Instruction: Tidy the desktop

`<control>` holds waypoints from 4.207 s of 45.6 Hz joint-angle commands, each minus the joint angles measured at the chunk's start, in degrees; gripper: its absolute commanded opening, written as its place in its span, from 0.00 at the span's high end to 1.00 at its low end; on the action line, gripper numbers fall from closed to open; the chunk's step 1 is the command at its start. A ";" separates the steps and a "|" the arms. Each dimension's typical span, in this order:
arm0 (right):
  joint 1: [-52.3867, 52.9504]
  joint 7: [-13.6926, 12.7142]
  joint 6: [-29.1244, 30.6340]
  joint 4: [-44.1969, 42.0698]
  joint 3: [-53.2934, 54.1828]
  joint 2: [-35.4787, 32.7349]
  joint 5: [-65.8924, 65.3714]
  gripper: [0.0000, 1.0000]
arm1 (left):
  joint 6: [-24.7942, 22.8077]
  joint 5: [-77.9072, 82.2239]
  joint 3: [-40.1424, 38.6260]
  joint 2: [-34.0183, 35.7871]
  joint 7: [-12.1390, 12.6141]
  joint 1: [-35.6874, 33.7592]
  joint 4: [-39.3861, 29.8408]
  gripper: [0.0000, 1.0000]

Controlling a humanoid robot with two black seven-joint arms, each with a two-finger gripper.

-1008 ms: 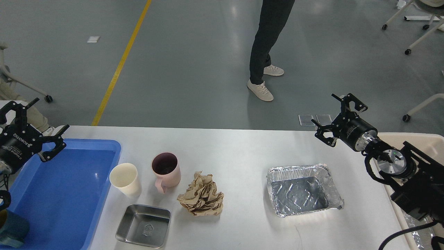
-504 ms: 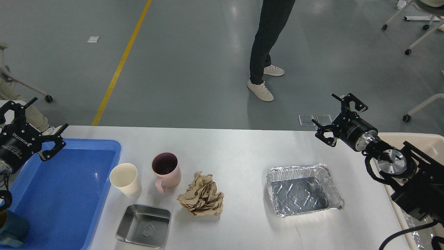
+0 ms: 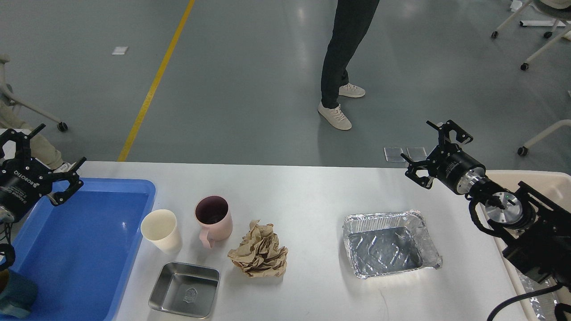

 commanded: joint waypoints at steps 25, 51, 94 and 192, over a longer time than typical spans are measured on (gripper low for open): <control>0.01 -0.01 0.00 0.05 -0.08 0.44 -0.02 0.00 | 1.18 0.10 0.14 0.23 1.16 0.08 0.12 0.03; 0.01 0.08 0.09 0.31 -0.08 2.37 -1.16 0.00 | 10.14 1.15 5.51 18.24 7.31 10.97 -8.05 0.03; -0.34 -0.01 -0.09 3.04 -0.34 1.94 -1.25 0.00 | 8.30 14.77 9.99 49.89 7.49 21.71 -18.25 0.03; 0.36 0.17 -1.23 6.38 -0.17 2.37 -4.15 0.00 | -9.10 68.56 53.66 28.98 -6.48 -33.13 -9.82 0.03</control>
